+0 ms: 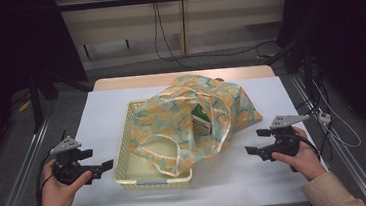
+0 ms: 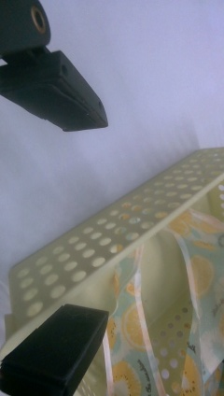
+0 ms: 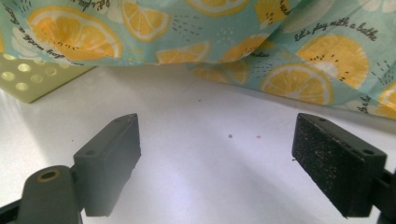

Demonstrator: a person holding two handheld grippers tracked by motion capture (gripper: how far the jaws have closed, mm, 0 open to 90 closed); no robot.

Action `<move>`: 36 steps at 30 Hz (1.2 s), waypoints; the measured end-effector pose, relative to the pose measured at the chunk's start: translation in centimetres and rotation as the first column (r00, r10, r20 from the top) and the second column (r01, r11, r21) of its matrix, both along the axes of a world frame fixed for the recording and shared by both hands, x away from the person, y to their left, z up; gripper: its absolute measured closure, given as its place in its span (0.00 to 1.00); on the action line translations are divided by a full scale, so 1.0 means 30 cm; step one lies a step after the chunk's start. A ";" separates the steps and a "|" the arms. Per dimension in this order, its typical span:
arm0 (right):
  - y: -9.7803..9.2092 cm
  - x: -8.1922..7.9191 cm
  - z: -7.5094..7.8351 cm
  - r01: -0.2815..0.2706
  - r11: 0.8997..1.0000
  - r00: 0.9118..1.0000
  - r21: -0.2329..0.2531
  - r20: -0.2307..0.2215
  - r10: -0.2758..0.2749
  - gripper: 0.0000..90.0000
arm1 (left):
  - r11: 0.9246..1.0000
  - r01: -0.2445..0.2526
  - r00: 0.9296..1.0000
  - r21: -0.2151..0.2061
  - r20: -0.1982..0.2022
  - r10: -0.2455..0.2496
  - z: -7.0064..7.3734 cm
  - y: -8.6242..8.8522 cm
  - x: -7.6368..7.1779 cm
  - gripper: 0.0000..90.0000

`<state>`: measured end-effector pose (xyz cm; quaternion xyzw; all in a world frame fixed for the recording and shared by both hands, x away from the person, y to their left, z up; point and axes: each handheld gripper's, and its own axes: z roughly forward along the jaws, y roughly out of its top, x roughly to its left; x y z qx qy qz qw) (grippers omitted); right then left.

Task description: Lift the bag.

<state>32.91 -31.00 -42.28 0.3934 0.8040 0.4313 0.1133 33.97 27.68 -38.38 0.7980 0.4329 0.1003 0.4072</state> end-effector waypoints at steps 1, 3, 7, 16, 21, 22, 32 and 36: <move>0.002 0.000 -0.001 0.001 1.000 1.000 0.001 0.000 -0.001 0.17 | 1.000 -0.002 1.000 0.001 0.000 0.002 -0.004 0.005 -0.002 0.08; 0.004 0.000 -0.005 0.000 1.000 1.000 0.001 -0.002 0.000 0.17 | 1.000 -0.012 1.000 -0.004 0.001 0.012 -0.011 0.011 -0.006 0.08; 0.006 -0.002 -0.011 -0.003 1.000 1.000 -0.002 -0.005 0.003 0.17 | 1.000 -0.021 1.000 0.000 -0.003 0.021 -0.024 0.021 -0.011 0.08; 0.008 -0.009 -0.015 -0.002 1.000 1.000 0.001 0.001 0.002 0.17 | 1.000 -0.031 1.000 0.004 0.005 0.031 -0.048 0.025 -0.016 0.08; 0.006 -0.015 -0.026 0.004 1.000 1.000 -0.005 -0.004 -0.004 0.17 | 1.000 -0.025 1.000 0.004 0.005 0.025 -0.064 0.018 -0.017 0.08; 0.006 -0.018 -0.028 0.006 1.000 1.000 -0.004 -0.003 -0.006 0.17 | 1.000 -0.022 1.000 0.007 0.007 0.022 -0.066 0.017 -0.017 0.08; 0.003 -0.043 -0.045 0.011 1.000 1.000 0.002 0.002 -0.011 0.17 | 1.000 -0.008 1.000 0.024 0.002 0.008 -0.085 0.021 -0.033 0.08; 0.005 -0.050 -0.054 0.015 1.000 1.000 -0.004 -0.003 -0.015 0.17 | 1.000 -0.007 1.000 0.023 0.003 0.007 -0.089 0.029 -0.037 0.08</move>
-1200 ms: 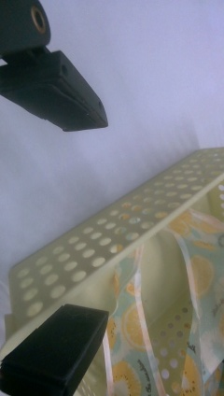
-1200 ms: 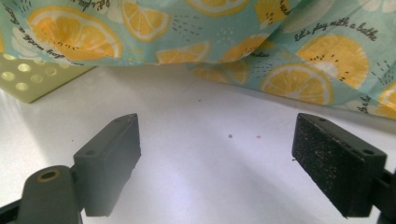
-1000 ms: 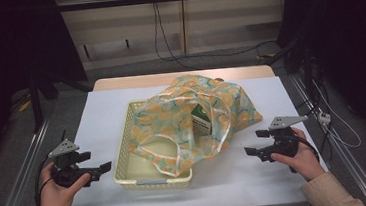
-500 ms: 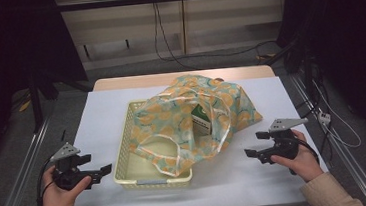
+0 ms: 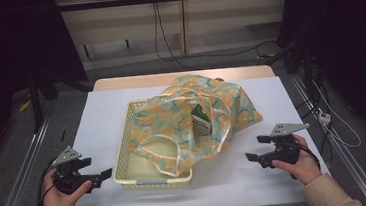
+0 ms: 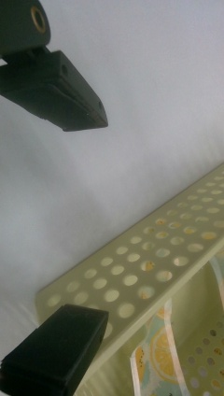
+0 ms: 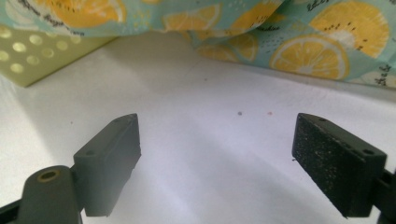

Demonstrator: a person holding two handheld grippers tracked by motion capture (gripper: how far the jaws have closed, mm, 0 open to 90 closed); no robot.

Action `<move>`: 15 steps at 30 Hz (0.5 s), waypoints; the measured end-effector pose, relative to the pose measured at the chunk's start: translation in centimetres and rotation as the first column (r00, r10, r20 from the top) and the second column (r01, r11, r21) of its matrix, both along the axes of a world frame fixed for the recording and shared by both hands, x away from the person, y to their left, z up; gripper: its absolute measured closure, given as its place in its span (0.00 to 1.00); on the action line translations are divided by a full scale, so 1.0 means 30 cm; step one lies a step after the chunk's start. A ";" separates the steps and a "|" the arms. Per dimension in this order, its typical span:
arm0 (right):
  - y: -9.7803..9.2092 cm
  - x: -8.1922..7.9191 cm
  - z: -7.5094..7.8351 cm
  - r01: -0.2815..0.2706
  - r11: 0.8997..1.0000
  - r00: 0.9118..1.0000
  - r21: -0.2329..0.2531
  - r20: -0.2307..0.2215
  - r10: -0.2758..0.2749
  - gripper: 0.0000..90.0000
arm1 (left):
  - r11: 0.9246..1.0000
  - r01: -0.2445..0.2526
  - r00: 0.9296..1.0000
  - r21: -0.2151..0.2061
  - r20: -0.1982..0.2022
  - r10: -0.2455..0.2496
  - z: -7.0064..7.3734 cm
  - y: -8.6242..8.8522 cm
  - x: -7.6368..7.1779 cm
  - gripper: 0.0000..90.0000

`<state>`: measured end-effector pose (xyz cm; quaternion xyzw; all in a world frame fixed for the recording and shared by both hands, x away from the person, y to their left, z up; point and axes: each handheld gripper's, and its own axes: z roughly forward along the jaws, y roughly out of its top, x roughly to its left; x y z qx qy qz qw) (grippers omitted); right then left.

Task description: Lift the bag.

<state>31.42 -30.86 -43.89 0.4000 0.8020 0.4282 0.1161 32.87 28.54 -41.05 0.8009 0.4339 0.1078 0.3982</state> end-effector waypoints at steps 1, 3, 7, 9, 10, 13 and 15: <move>0.002 -0.002 -0.002 -0.002 1.000 1.000 -0.008 0.004 0.002 0.17 | 1.000 0.001 1.000 0.005 -0.002 -0.001 -0.003 0.002 0.001 0.08; 0.007 -0.005 -0.008 -0.007 1.000 1.000 -0.010 -0.001 0.007 0.17 | 1.000 -0.006 1.000 -0.001 -0.007 0.006 -0.012 0.000 0.001 0.08; 0.014 -0.011 -0.013 -0.006 1.000 1.000 -0.018 0.003 0.006 0.17 | 1.000 0.000 1.000 -0.005 -0.012 -0.001 -0.019 0.004 -0.007 0.08; 0.015 -0.016 -0.012 -0.011 1.000 1.000 -0.017 0.005 0.011 0.17 | 1.000 0.001 1.000 -0.003 -0.009 -0.001 -0.021 0.009 -0.012 0.08; 0.015 -0.019 -0.011 -0.011 1.000 1.000 -0.021 0.006 0.011 0.17 | 1.000 -0.004 1.000 -0.006 -0.009 0.004 -0.024 0.008 -0.015 0.08; 0.011 -0.022 -0.012 -0.009 1.000 1.000 -0.020 0.006 0.009 0.17 | 1.000 0.000 1.000 0.003 -0.015 0.000 -0.027 0.005 -0.012 0.08; 0.009 -0.021 -0.017 -0.006 1.000 1.000 -0.023 0.005 0.006 0.17 | 1.000 0.004 1.000 0.003 -0.013 -0.004 -0.027 -0.003 -0.011 0.08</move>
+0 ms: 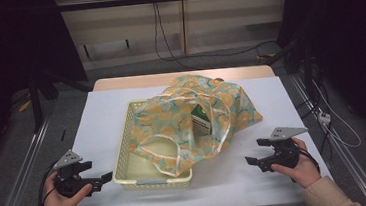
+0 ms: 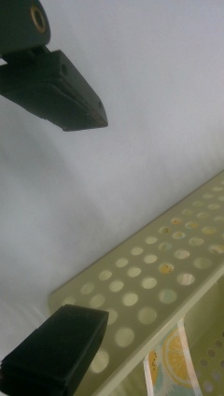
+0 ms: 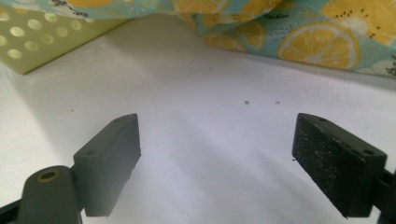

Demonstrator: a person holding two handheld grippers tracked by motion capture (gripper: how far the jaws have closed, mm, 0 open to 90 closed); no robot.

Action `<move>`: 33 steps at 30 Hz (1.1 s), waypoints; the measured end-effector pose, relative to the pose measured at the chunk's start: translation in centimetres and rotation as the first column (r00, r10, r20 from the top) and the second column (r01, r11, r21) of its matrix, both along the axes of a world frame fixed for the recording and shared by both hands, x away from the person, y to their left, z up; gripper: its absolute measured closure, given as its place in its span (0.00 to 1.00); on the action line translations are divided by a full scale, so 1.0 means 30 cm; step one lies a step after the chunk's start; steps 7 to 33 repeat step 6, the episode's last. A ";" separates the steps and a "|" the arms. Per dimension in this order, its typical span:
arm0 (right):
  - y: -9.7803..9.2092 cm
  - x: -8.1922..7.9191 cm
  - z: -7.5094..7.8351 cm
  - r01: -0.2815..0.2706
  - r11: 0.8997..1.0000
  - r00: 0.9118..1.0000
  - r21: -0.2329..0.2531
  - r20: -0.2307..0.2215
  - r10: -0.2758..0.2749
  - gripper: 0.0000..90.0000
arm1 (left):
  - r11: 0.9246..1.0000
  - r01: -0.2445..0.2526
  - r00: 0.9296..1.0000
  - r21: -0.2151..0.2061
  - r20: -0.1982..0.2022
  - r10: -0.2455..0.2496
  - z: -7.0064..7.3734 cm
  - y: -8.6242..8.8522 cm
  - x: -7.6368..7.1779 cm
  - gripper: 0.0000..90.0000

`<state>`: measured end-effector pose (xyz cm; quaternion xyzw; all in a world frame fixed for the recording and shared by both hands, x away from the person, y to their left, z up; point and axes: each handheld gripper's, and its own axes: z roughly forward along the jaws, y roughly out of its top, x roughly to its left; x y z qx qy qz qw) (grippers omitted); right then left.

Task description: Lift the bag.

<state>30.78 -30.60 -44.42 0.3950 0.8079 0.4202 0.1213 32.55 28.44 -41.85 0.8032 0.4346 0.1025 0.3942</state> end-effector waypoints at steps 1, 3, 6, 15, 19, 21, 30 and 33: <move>0.000 -0.001 -0.001 0.004 1.000 1.000 -0.003 -0.004 -0.004 0.17 | 1.000 0.003 1.000 -0.005 0.000 -0.003 -0.001 -0.004 0.000 0.08; -0.001 -0.001 -0.003 0.006 1.000 1.000 -0.005 -0.005 -0.006 0.17 | 1.000 0.010 1.000 0.000 -0.001 -0.010 -0.003 -0.008 0.002 0.08; 0.001 -0.002 -0.004 0.004 1.000 1.000 -0.002 -0.003 -0.004 0.17 | 1.000 0.005 1.000 0.001 -0.004 -0.005 -0.008 -0.009 0.004 0.08; 0.001 -0.002 -0.004 0.004 1.000 1.000 -0.002 -0.003 -0.004 0.17 | 1.000 0.005 1.000 0.001 -0.004 -0.005 -0.008 -0.009 0.004 0.08; 0.001 -0.002 -0.004 0.004 1.000 1.000 -0.002 -0.003 -0.004 0.17 | 1.000 0.005 1.000 0.001 -0.004 -0.005 -0.008 -0.009 0.004 0.08; 0.001 -0.002 -0.004 0.004 1.000 1.000 -0.002 -0.003 -0.004 0.17 | 1.000 0.005 1.000 0.001 -0.004 -0.005 -0.008 -0.009 0.004 0.08; 0.001 -0.002 -0.004 0.004 1.000 1.000 -0.002 -0.003 -0.004 0.17 | 1.000 0.005 1.000 0.001 -0.004 -0.005 -0.008 -0.009 0.004 0.08; 0.001 -0.002 -0.004 0.004 1.000 1.000 -0.002 -0.003 -0.004 0.17 | 1.000 0.005 1.000 0.001 -0.004 -0.005 -0.008 -0.009 0.004 0.08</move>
